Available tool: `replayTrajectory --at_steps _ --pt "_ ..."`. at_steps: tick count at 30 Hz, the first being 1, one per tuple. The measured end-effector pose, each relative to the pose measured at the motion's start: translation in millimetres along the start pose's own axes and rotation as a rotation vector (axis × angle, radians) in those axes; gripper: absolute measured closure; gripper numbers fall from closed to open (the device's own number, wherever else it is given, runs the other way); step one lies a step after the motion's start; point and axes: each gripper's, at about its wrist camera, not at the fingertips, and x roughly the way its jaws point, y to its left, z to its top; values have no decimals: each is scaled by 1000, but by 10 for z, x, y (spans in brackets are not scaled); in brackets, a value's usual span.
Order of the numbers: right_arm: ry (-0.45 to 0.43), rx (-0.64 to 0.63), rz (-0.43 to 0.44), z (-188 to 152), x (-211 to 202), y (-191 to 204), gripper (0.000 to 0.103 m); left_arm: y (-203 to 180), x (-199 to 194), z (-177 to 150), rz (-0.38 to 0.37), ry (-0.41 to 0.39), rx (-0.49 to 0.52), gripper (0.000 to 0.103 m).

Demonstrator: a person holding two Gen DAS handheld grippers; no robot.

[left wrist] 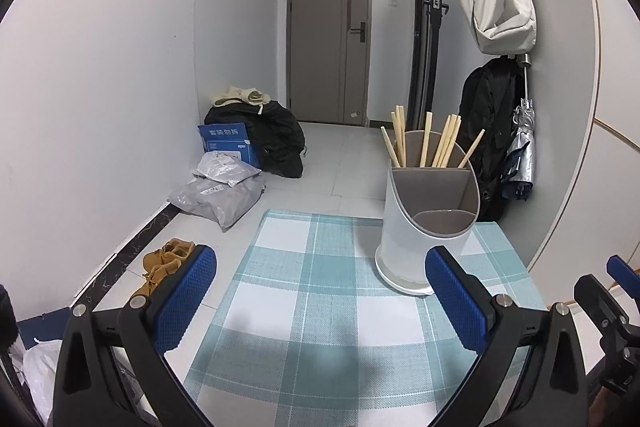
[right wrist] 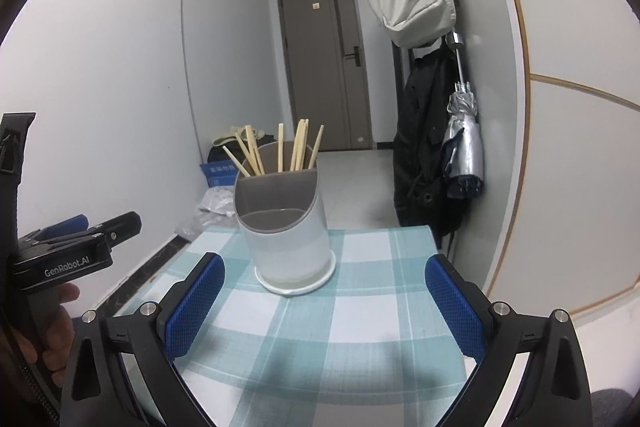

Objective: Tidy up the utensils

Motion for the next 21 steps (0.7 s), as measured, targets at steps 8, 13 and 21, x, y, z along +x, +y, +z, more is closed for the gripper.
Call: replayTrajectory --at_steps 8,13,21 --pt "1 23 -10 -3 2 -37 2 -9 36 -13 13 18 10 1" --pt "1 32 -11 -4 -6 -42 2 -7 30 -23 12 16 7 1" --pt "-1 31 -16 -11 -17 -46 2 -38 17 -44 -9 23 15 1"
